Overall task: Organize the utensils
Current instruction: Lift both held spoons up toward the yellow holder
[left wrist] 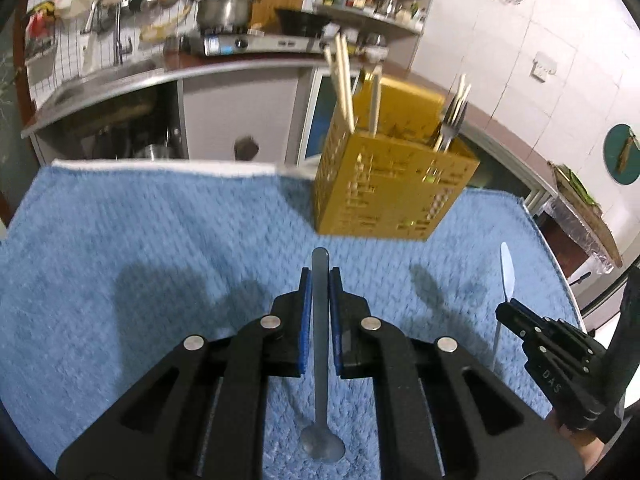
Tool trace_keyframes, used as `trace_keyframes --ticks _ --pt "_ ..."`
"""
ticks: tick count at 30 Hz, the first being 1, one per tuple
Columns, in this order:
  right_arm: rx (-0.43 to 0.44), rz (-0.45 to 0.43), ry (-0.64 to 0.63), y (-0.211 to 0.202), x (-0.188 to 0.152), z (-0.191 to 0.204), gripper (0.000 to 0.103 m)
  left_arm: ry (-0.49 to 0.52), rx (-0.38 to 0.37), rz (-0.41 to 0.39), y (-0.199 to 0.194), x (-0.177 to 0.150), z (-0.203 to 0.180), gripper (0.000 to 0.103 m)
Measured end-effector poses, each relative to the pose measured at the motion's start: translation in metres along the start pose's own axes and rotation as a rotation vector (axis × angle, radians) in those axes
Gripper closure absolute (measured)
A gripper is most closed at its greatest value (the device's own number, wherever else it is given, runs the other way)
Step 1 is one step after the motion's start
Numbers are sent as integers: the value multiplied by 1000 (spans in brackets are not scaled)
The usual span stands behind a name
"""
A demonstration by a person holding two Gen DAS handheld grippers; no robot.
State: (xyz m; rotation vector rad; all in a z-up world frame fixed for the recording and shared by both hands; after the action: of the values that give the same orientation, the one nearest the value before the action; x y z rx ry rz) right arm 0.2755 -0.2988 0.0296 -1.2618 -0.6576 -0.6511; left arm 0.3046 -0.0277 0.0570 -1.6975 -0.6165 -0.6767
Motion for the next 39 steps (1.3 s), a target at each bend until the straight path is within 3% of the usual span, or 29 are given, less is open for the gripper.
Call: trace_keyframes --ticks 14,24,31,39 --pt "46 -197 -2 -19 18 -7 94 62 -38 -149 -28 19 -19 97" --pt "49 -285 -33 -32 75 -6 102 44 -87 -244 -54 81 -36 97" --pt "41 -242 -3 -21 87 -24 102 46 -96 -252 -52 99 -45 97" --pt "-61 -47 82 29 72 -67 98 39 -77 -178 -28 80 -32 97"
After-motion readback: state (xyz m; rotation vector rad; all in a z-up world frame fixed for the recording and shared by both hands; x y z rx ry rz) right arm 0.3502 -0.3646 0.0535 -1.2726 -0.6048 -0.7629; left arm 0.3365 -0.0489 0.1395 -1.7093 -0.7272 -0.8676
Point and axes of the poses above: each gripper's, at about its wrist camera, not at the fingertips, and y roughly the way its jaws point, z to its left, x to its top, the point moved 1 cm from there along y, roughly the way its jaws point, and after that the axes turned 1 degree about -z, right-handed, at the moved point
